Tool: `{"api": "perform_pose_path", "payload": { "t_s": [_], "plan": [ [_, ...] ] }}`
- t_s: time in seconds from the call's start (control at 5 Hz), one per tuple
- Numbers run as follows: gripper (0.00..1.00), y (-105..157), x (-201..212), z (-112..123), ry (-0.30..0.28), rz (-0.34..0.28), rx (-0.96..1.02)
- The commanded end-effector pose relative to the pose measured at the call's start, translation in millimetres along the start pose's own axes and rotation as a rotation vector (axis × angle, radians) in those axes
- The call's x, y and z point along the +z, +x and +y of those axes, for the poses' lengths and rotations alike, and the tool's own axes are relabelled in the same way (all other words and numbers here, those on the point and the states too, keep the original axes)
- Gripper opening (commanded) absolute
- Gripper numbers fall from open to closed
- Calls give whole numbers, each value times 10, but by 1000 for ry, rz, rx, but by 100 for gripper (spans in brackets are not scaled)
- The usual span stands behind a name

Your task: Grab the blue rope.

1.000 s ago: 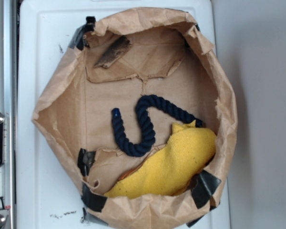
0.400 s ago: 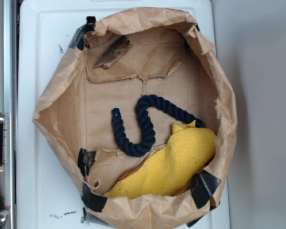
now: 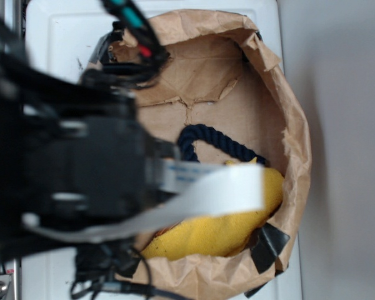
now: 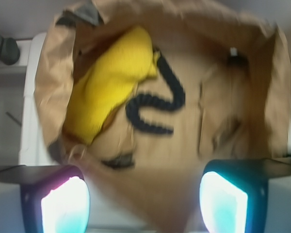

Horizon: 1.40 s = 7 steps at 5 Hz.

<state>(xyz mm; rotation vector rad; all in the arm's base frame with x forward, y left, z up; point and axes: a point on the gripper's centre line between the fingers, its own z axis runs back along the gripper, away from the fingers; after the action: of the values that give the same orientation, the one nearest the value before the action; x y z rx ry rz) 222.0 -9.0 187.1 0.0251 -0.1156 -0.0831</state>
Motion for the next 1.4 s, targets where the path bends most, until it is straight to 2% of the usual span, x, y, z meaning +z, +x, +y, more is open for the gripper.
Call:
{"api": "perform_pose_path", "payload": {
  "t_s": [0.0, 0.2, 0.8, 1.0, 1.2],
  "plan": [
    [100, 283, -317, 416, -58, -50, -57],
    [100, 346, -483, 543, -68, -2, -27],
    [100, 346, -483, 543, -68, -2, -27],
    [100, 245, -592, 632, -85, 8, -40],
    [100, 377, -810, 787, -52, 18, 3]
  ]
}}
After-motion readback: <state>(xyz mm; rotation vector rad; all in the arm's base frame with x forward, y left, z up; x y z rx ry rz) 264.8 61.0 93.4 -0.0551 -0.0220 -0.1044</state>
